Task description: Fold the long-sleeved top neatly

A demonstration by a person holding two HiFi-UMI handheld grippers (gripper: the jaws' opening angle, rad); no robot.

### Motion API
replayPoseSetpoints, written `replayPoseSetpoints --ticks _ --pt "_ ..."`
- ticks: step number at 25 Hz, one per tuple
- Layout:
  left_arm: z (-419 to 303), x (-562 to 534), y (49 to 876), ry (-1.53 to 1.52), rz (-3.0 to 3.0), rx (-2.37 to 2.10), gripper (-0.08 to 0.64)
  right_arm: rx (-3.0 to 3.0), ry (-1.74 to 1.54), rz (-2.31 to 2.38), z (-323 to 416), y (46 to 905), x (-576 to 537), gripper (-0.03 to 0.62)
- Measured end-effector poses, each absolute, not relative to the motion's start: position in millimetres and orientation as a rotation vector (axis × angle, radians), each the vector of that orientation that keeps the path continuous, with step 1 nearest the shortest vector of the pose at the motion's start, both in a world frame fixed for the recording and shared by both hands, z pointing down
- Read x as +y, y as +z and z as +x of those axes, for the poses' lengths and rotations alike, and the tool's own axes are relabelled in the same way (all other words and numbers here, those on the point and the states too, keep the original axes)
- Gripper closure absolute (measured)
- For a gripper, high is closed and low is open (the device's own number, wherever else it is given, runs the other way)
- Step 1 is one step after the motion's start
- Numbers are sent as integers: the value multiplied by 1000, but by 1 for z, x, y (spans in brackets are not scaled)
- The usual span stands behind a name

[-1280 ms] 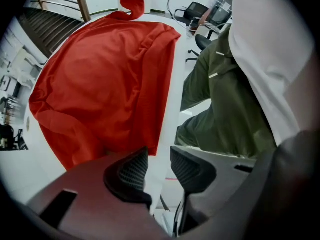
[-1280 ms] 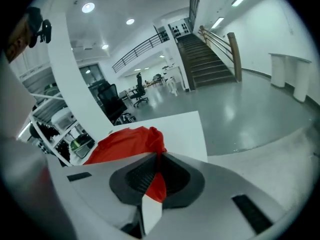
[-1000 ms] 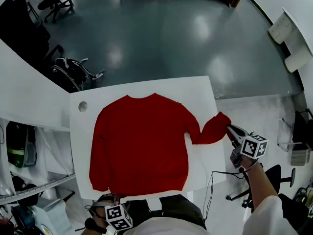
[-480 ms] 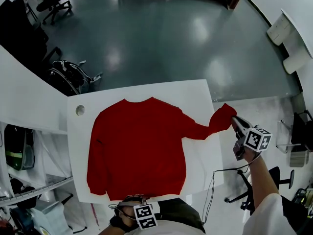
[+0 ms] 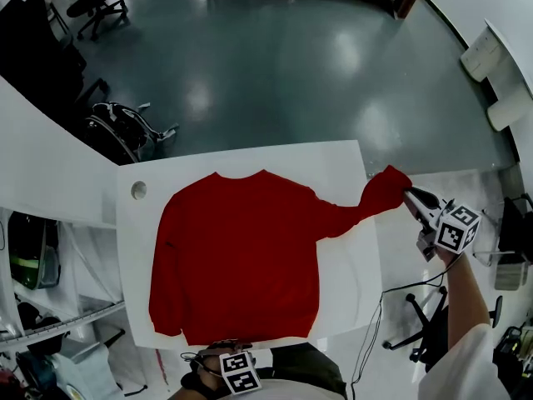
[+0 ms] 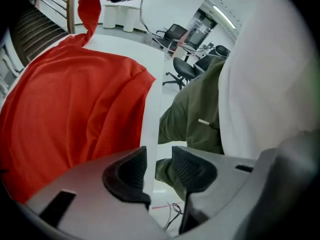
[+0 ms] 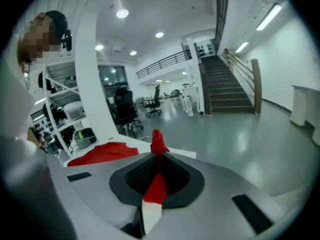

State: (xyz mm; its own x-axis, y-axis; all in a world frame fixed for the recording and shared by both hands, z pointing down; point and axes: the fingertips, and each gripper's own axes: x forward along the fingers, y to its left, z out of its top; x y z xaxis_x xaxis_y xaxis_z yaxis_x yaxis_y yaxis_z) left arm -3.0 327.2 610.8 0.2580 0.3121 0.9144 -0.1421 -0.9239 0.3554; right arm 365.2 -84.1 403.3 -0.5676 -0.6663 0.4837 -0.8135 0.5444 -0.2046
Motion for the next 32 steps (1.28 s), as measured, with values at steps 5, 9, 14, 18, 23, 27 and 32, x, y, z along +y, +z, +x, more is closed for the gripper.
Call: replayPoseSetpoints --ticks 5,9,14,18,23,27,32 --pt "-6 322 609 1670 2137 166 399 -2215 352 686 335 456 -36 554" --pt "-7 320 609 1674 2124 169 399 -1909 126 391 361 508 0 554" --pt "-4 320 611 1667 2108 170 400 -1697 -65 121 395 549 38 554" --pt "-6 323 615 1674 2095 175 400 -1610 -227 -19 406 567 55 554" --pt "-2 324 617 1680 2080 185 400 -1486 -336 -137 433 592 57 554" --pt "-1 324 616 1680 2071 192 400 -1432 -399 -168 452 606 54 554" --pt "-3 324 614 1673 2057 209 400 -1284 -501 -220 474 614 38 552"
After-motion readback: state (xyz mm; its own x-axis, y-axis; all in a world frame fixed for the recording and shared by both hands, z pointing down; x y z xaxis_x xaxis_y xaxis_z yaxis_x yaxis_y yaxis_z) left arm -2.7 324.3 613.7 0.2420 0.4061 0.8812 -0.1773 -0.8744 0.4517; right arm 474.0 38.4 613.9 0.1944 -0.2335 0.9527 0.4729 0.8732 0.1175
